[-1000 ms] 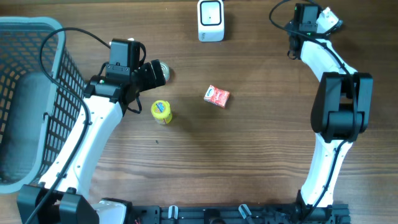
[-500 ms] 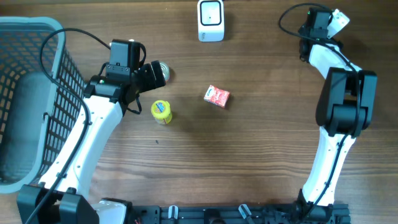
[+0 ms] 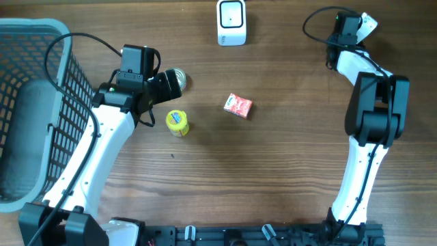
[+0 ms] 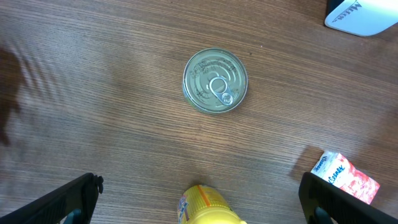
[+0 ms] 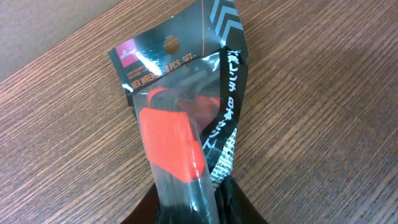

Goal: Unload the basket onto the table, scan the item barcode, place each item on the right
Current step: 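Close the right gripper on the hex wrench pack and lift it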

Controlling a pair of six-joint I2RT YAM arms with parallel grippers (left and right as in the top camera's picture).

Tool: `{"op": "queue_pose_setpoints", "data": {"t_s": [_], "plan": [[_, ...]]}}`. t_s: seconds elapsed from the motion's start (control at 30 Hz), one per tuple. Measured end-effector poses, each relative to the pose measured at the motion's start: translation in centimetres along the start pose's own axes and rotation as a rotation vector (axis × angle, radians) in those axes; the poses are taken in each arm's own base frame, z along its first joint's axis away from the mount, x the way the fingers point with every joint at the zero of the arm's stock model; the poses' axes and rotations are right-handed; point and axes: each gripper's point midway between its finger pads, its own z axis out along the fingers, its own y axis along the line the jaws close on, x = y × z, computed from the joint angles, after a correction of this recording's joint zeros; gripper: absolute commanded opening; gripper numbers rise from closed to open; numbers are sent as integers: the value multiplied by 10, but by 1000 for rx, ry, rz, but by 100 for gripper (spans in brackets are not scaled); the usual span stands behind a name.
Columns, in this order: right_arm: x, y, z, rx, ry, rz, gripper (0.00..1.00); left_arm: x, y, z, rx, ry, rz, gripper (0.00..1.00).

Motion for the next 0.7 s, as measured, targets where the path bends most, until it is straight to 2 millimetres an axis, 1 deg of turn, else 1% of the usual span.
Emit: {"op": "queue_pose_setpoints", "data": {"t_s": [0.27, 0.37, 0.5, 0.7], "plan": [[7, 1, -4, -3, 63, -25, 5, 1, 0, 0, -2, 5, 0, 100], [15, 6, -10, -37, 129, -41, 4, 3, 1, 0, -6, 13, 1, 100], [36, 20, -28, -96, 263, -41, 5, 3, 1, 0, -6, 14, 1, 100], [72, 55, -67, -210, 440, -64, 5, 3, 2, 0, -6, 14, 1, 100]]}}
